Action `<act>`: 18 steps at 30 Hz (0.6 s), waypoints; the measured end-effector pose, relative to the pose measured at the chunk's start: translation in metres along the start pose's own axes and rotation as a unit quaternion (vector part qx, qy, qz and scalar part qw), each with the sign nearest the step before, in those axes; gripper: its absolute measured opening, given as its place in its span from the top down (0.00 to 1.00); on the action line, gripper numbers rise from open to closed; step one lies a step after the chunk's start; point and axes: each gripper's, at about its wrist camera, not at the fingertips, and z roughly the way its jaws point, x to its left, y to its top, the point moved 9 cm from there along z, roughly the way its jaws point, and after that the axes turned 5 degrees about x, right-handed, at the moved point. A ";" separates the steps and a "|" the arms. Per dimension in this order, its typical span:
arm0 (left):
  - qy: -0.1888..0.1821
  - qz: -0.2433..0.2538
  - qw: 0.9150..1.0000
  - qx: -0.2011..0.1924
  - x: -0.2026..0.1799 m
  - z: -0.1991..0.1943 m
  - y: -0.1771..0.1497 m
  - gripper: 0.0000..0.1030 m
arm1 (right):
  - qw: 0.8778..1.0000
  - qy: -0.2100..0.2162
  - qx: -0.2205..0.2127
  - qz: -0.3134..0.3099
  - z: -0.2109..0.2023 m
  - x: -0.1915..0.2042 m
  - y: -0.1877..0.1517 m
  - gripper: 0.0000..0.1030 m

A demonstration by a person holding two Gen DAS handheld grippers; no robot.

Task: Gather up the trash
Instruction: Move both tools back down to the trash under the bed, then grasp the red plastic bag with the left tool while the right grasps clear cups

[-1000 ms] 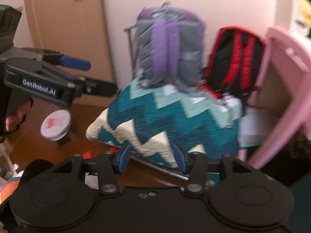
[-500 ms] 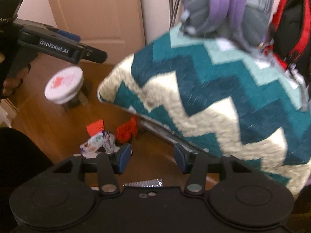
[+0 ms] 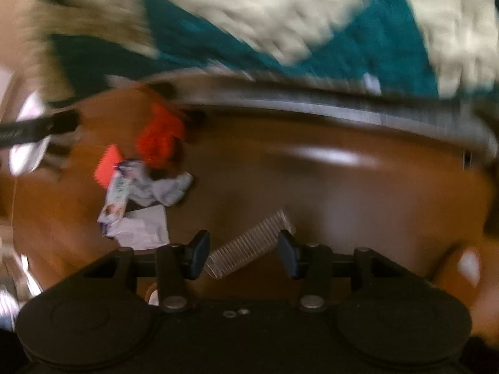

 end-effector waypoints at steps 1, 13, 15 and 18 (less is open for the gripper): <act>0.001 -0.005 1.000 0.009 0.002 0.013 -0.002 0.02 | 1.000 -0.002 0.011 0.016 0.011 -0.005 -0.001 0.53; 0.020 -0.026 0.996 0.081 0.017 0.140 -0.015 0.03 | 0.982 0.010 0.090 0.166 0.107 -0.028 0.000 0.53; 0.022 -0.028 0.996 0.088 0.018 0.152 -0.017 0.03 | 0.975 0.010 0.096 0.201 0.118 -0.034 0.002 0.53; 0.018 -0.028 0.995 0.094 0.016 0.167 -0.019 0.03 | 0.964 0.005 0.107 0.245 0.129 -0.044 0.001 0.53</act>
